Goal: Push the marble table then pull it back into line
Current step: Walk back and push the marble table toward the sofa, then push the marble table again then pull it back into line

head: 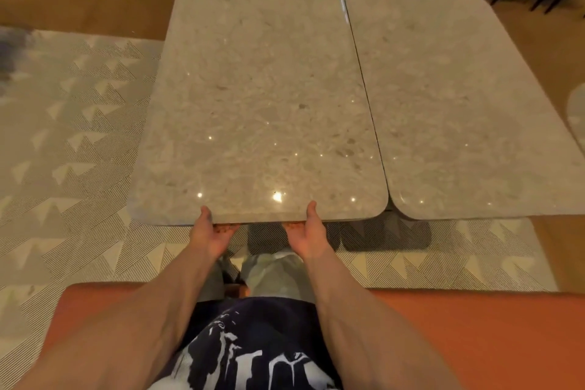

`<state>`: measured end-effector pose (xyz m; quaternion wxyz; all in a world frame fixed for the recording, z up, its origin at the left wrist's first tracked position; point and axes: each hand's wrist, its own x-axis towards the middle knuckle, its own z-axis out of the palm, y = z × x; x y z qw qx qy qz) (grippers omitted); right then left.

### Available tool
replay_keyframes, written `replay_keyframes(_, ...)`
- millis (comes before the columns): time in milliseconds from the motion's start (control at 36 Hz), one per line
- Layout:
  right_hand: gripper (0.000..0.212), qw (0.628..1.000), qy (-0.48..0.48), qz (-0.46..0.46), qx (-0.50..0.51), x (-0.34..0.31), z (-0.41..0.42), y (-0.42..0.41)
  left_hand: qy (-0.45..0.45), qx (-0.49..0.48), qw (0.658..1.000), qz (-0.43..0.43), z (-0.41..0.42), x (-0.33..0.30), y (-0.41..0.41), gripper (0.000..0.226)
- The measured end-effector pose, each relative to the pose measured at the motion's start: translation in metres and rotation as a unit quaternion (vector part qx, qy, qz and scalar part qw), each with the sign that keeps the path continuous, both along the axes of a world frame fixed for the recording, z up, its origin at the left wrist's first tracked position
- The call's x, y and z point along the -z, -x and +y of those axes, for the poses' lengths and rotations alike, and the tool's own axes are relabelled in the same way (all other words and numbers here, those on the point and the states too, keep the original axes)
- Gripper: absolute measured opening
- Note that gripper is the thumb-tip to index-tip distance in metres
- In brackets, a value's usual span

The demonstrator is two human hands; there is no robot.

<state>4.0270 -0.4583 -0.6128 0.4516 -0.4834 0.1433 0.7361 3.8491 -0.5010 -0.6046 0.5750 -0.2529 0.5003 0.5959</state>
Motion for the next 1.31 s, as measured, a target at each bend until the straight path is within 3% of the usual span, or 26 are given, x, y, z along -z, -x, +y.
replay_keyframes(528,0.053,0.998,0.058,-0.012,0.009,-0.012,-0.007,-0.001,0.036,-0.012,0.998,-0.043,-0.008,-0.024,-0.002,0.054)
replay_keyframes(611,0.051,0.998,0.055,-0.017,0.001,-0.013,-0.005,0.001,0.076,0.055,0.996,0.006,-0.004,-0.025,0.002,0.052)
replay_keyframes(667,0.050,0.998,0.056,-0.034,-0.002,-0.017,-0.002,0.003,0.169,0.173,0.964,0.108,-0.002,-0.030,0.010,0.041)
replay_keyframes(750,0.050,0.989,0.077,-0.104,-0.071,-0.025,0.000,0.003,0.270,0.332,0.861,0.275,0.007,-0.041,0.029,0.026)
replay_keyframes(778,0.051,0.968,0.086,-0.178,-0.155,-0.029,0.001,-0.001,0.285,0.387,0.804,0.349,0.014,-0.044,0.037,0.029)
replay_keyframes(806,0.053,0.919,0.093,-0.282,-0.258,-0.033,0.000,-0.007,0.296,0.431,0.743,0.418,0.023,-0.048,0.041,0.033)
replay_keyframes(833,0.057,0.843,0.085,-0.396,-0.354,-0.035,0.002,-0.014,0.293,0.433,0.710,0.472,0.037,-0.052,0.043,0.039)
replay_keyframes(861,0.057,0.758,0.064,-0.489,-0.427,-0.039,0.005,-0.019,0.269,0.422,0.712,0.492,0.053,-0.058,0.042,0.042)
replay_keyframes(889,0.053,0.691,0.044,-0.552,-0.464,-0.044,0.010,-0.023,0.222,0.399,0.748,0.481,0.070,-0.065,0.037,0.042)
replay_keyframes(944,0.045,0.634,0.020,-0.621,-0.460,-0.051,0.032,-0.023,0.125,0.382,0.820,0.407,0.107,-0.071,0.022,0.038)
replay_keyframes(1000,0.045,0.647,0.000,-0.634,-0.424,-0.059,0.061,-0.015,0.053,0.401,0.844,0.351,0.138,-0.077,0.006,0.029)
replay_keyframes(1111,0.043,0.737,-0.071,-0.583,-0.336,-0.068,0.110,0.013,-0.031,0.460,0.811,0.359,0.170,-0.081,-0.006,0.022)
replay_keyframes(1194,0.033,0.794,-0.116,-0.527,-0.279,-0.071,0.135,0.036,-0.048,0.483,0.792,0.370,0.178,-0.081,-0.002,0.022)
replay_keyframes(1306,0.028,0.819,-0.124,-0.475,-0.298,-0.066,0.153,0.066,-0.019,0.501,0.771,0.393,0.176,-0.074,0.030,0.024)
